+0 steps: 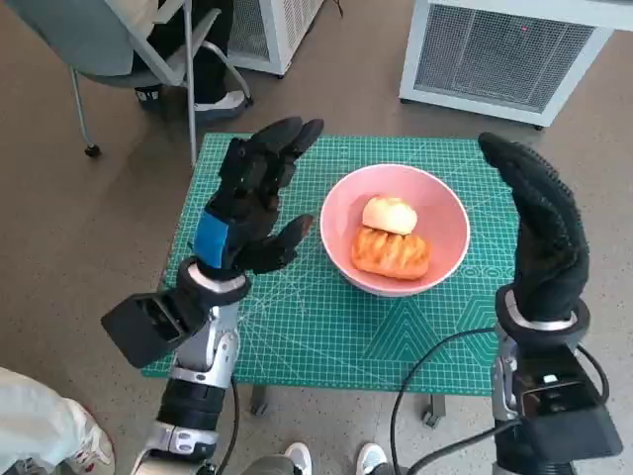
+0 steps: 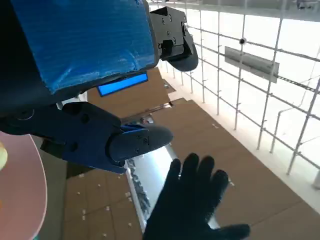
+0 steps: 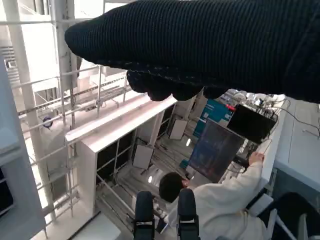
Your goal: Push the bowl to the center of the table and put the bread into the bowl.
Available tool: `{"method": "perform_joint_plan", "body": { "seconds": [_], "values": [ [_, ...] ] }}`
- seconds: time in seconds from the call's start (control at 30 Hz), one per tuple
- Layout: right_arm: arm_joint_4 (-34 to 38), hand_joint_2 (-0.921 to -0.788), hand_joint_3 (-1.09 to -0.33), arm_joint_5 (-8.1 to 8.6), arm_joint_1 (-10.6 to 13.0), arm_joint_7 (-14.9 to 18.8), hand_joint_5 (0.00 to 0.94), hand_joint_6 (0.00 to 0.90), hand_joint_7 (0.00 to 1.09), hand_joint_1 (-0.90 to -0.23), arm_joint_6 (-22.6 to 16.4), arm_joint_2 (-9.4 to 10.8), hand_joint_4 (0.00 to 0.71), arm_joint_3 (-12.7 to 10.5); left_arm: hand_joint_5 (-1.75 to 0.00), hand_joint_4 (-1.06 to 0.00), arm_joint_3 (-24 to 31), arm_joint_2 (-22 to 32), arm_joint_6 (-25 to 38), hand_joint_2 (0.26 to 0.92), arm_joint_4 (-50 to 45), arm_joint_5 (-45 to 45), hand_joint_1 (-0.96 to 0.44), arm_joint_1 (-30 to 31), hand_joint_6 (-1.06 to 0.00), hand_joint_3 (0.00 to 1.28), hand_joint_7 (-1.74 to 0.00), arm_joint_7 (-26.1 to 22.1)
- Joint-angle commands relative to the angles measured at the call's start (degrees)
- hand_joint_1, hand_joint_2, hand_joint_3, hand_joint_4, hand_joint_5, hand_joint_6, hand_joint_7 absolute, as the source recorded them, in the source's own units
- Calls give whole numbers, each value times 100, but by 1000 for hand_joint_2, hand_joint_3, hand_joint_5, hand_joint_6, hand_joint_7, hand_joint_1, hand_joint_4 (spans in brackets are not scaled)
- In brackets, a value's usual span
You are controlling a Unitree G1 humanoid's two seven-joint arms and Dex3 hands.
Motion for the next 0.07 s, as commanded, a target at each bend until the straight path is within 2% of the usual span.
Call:
{"method": "perform_joint_plan", "body": {
  "seconds": [0.03, 0.07],
  "values": [
    [160, -921, -541, 103, -27, 84, 1, 28, 854, -391, 2, 14, 374, 19, -612, 1, 76, -67, -169, 906, -5, -32, -468, 32, 1, 532, -818, -88],
    [181, -921, -541, 103, -33, 86, 1, 27, 855, -390, -10, 13, 374, 14, -613, 1, 86, -77, -181, 906, 20, -31, -469, 21, 1, 532, -819, -99]
  ]
}}
